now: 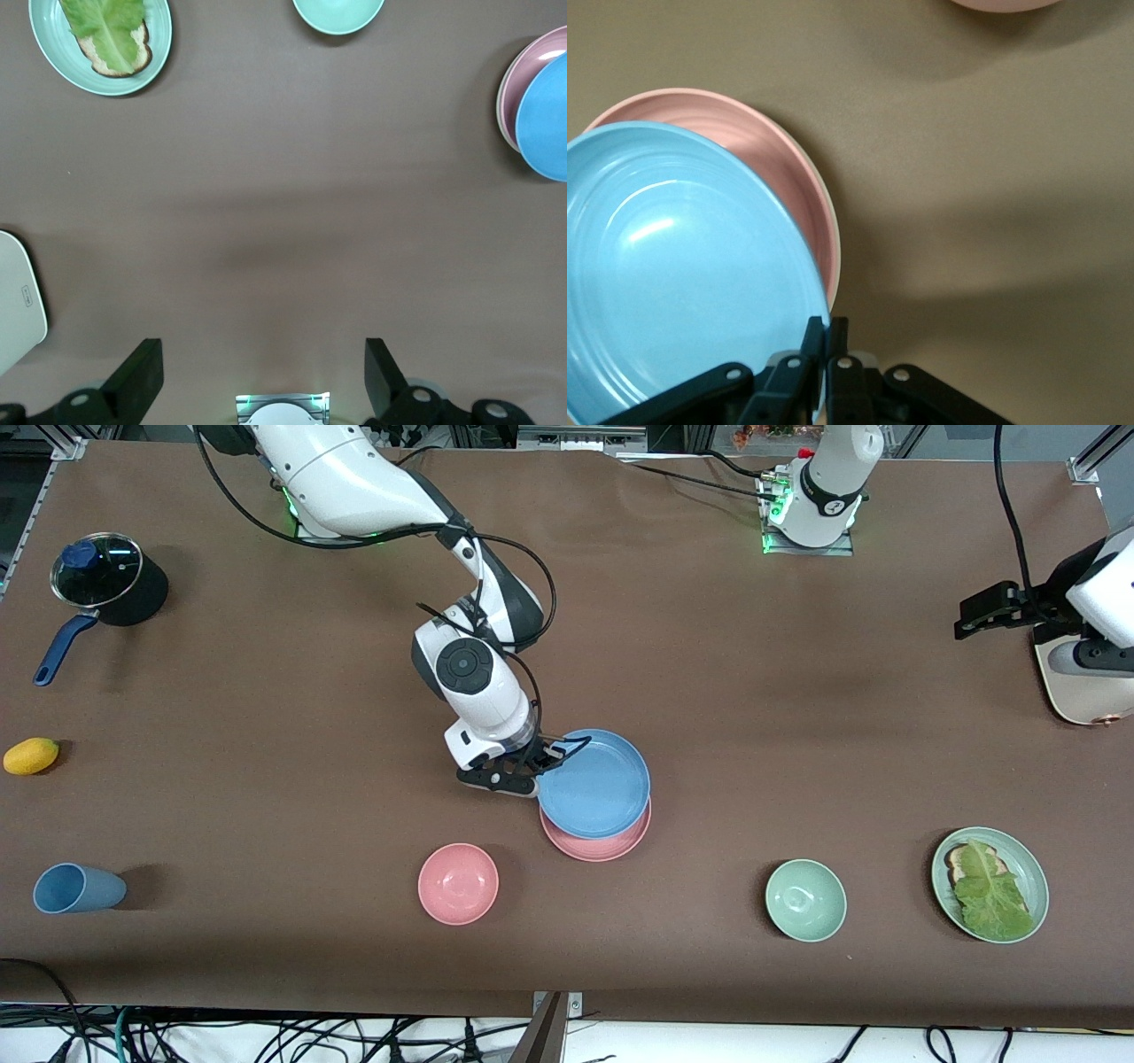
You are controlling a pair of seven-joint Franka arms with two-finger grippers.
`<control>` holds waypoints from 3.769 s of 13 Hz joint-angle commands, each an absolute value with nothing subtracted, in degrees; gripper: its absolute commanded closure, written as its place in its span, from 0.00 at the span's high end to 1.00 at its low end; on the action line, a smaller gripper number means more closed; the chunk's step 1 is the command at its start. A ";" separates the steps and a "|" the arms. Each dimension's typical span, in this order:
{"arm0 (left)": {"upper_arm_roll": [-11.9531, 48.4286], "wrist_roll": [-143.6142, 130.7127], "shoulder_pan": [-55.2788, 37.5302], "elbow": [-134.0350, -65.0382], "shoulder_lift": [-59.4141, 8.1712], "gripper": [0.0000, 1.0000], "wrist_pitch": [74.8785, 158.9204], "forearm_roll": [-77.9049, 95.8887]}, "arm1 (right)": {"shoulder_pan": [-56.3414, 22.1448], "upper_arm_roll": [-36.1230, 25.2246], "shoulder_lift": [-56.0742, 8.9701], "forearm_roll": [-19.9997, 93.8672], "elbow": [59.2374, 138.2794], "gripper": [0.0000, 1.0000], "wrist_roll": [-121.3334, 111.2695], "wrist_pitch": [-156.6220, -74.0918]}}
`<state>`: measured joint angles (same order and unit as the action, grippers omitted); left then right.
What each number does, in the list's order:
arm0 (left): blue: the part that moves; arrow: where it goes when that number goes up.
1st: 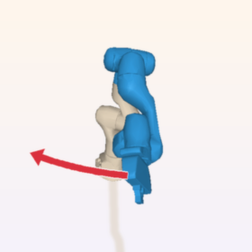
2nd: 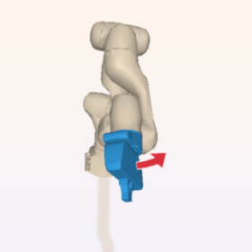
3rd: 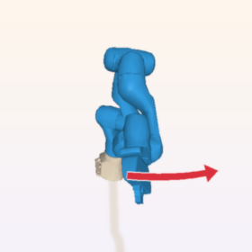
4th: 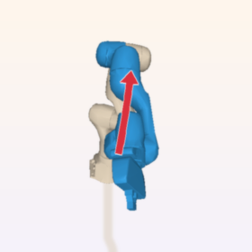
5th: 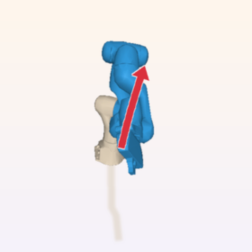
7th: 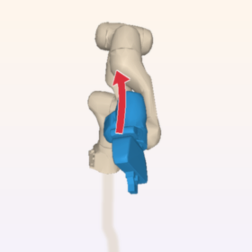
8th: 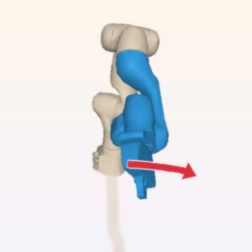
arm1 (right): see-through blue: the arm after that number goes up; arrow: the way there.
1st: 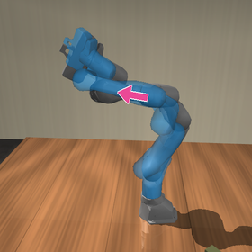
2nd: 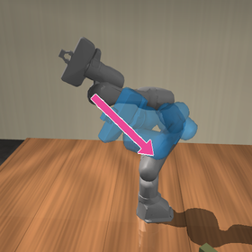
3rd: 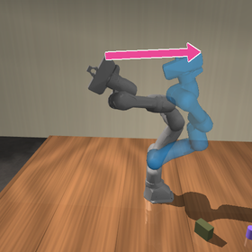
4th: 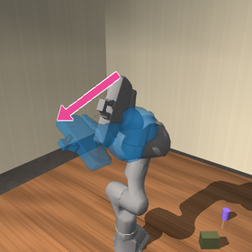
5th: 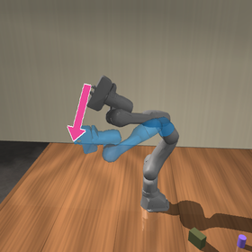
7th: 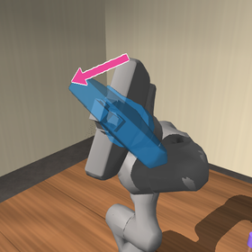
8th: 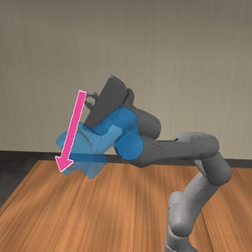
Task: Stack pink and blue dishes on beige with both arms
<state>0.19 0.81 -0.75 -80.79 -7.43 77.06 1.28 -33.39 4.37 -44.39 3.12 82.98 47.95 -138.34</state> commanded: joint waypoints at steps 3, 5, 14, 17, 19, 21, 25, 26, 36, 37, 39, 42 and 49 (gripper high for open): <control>-0.18 0.62 0.00 -79.81 -11.51 1.00 76.46 2.28 | -33.84 4.04 -47.89 2.02 78.33 0.00 49.57 -139.66; -0.18 0.70 0.35 -79.54 -11.69 1.00 76.90 2.37 | -33.92 4.04 -49.39 1.93 76.73 0.00 50.10 -139.66; -0.09 0.70 0.26 -78.05 -12.74 1.00 77.08 2.64 | -33.31 2.46 -48.78 -1.40 75.33 0.54 48.35 -134.24; -0.09 0.70 0.35 -78.05 -12.74 1.00 77.08 2.64 | -31.30 1.32 -47.12 -1.58 71.11 0.77 42.31 -124.57; -0.09 0.70 0.35 -78.05 -12.74 1.00 77.08 2.64 | -27.97 1.41 -44.05 -1.32 71.36 0.99 36.94 -121.04; -0.09 0.70 0.35 -78.05 -12.74 1.00 77.08 2.64 | -25.50 1.32 -39.92 -1.32 71.89 1.00 31.75 -114.30; -0.09 0.70 0.26 -78.13 -12.74 1.00 78.48 2.72 | -17.95 1.41 -26.23 -0.53 79.87 1.00 17.87 -104.78; -0.09 0.70 0.35 -78.13 -12.74 1.00 79.62 2.72 | -16.97 1.23 -22.45 1.13 82.50 1.00 15.06 -103.29; -0.09 0.79 0.35 -78.13 -12.92 1.00 80.51 2.64 | -8.09 2.64 -3.43 0.88 91.76 1.00 4.58 -89.83; -0.09 0.79 0.35 -78.13 -12.92 1.00 80.51 2.64 | -8.09 2.38 -3.43 0.88 91.50 1.00 4.40 -88.87; -0.09 0.79 0.35 -78.13 -13.01 1.00 80.51 2.64 | -8.09 1.33 -3.34 0.88 91.23 1.00 3.09 -88.07; -0.09 0.79 0.35 -78.13 -12.92 1.00 80.51 2.72 | -8.17 0.09 -3.25 0.88 91.23 1.00 0.36 -87.98; -0.09 0.70 0.44 -78.13 -12.92 1.00 80.51 2.64 | -8.09 0.00 -4.57 1.50 89.39 1.00 1.14 -88.07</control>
<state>-0.04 0.81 0.17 -79.66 -12.26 80.85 1.33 -8.52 -0.17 -4.71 0.67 90.04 1.45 -88.39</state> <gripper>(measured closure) 0.000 0.000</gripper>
